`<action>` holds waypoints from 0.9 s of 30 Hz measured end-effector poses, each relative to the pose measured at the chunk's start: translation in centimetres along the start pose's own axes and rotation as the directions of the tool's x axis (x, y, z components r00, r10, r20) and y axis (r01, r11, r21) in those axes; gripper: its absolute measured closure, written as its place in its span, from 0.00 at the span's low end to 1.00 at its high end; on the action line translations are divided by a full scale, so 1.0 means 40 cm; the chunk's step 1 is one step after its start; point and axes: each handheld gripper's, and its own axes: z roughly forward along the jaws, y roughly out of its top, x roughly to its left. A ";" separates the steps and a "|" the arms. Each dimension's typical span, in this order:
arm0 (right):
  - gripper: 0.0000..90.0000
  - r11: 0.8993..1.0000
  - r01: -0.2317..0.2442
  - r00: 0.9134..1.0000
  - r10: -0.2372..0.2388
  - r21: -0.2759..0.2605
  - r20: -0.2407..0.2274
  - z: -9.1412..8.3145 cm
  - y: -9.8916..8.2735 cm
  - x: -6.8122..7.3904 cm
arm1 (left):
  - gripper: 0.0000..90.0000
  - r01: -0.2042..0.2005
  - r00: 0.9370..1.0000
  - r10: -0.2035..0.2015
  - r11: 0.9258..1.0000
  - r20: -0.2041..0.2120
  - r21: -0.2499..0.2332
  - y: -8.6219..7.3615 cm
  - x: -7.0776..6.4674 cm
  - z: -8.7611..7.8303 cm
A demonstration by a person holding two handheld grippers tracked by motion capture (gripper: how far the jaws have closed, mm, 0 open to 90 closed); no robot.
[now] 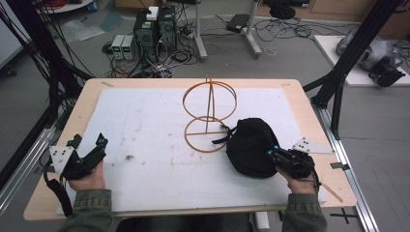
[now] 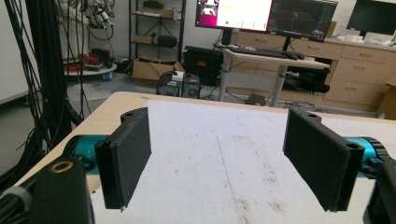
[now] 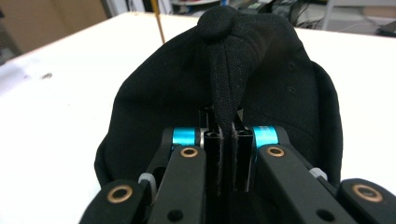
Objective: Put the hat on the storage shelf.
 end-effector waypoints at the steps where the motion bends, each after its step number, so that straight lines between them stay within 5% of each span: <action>1: 0.97 1.000 -0.002 1.000 0.002 -0.010 0.009 -0.003 0.002 -0.001 | 0.26 0.002 1.000 -0.002 1.000 0.000 0.000 0.000 0.000 0.000; 16: 0.97 0.991 -0.014 0.989 0.033 -0.131 0.143 -0.026 0.020 0.010 | 0.26 0.016 1.000 -0.016 1.000 -0.003 0.022 -0.004 0.007 0.008; 20: 0.97 0.982 -0.002 0.983 0.037 -0.188 0.182 -0.031 0.025 0.016 | 0.26 0.020 1.000 -0.020 0.999 -0.006 0.029 -0.004 0.008 0.010; 22: 0.97 0.966 0.009 0.977 0.046 -0.257 0.207 -0.044 0.029 0.021 | 0.26 0.019 1.000 -0.018 0.999 -0.006 0.029 -0.004 0.009 0.009; 27: 0.97 0.942 0.018 0.975 0.058 -0.334 0.216 -0.059 0.037 0.023 | 0.26 0.020 1.000 -0.020 0.999 -0.011 0.035 -0.005 0.007 0.010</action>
